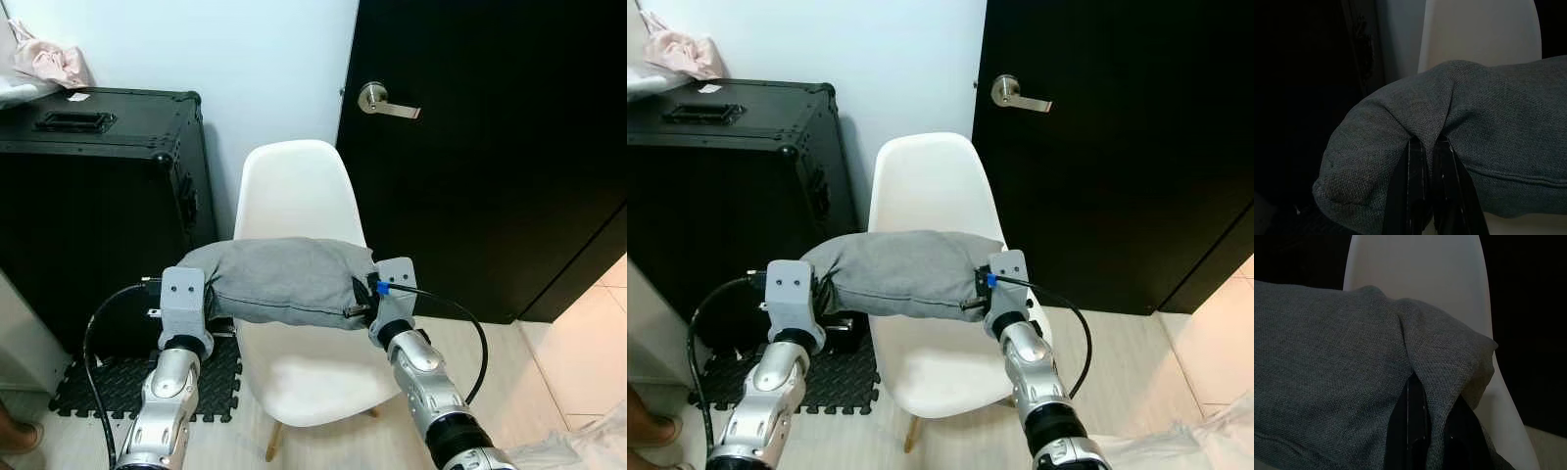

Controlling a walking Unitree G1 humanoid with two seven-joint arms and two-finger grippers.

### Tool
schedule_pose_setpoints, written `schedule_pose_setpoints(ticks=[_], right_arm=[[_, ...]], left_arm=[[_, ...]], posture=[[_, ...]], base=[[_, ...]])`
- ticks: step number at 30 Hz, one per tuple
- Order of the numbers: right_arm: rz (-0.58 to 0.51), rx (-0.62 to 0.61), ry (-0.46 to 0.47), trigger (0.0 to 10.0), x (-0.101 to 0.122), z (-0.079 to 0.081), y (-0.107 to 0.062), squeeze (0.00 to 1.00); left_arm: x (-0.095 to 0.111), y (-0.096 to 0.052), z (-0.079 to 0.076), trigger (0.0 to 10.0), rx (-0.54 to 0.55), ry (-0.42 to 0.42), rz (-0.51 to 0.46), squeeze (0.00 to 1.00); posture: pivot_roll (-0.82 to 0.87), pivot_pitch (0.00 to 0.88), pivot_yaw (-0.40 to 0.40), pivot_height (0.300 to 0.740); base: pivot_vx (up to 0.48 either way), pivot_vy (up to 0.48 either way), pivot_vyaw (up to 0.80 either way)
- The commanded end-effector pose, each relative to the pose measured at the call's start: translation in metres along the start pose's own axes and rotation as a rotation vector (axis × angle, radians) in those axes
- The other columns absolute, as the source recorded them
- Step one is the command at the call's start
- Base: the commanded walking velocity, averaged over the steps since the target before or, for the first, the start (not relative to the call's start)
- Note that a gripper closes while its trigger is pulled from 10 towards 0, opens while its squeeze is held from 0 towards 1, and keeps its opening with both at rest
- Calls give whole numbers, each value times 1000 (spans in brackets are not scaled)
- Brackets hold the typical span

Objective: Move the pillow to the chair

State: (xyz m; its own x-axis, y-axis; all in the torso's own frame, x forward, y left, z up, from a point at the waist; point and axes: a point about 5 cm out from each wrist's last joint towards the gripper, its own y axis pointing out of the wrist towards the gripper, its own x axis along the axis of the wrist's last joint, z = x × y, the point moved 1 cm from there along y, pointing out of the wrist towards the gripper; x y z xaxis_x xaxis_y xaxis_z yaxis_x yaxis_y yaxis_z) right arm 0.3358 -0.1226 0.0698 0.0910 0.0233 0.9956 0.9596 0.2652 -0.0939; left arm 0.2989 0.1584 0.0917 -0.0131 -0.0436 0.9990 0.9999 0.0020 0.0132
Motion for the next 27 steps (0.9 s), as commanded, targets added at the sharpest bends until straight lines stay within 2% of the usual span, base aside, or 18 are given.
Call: schedule_pose_setpoints(ticks=[1,27], right_arm=[[-34,26,-17,10000,6,5,3,0],[-35,11,-19,10000,7,0,3,0]], left_arm=[[6,2,-12,10000,-49,1,-35,0],[13,5,-27,10000,-106,0,-71,0]], posture=[[68,41,-56,740],[65,41,-52,740]], base=[[0,0,0],[0,0,0]])
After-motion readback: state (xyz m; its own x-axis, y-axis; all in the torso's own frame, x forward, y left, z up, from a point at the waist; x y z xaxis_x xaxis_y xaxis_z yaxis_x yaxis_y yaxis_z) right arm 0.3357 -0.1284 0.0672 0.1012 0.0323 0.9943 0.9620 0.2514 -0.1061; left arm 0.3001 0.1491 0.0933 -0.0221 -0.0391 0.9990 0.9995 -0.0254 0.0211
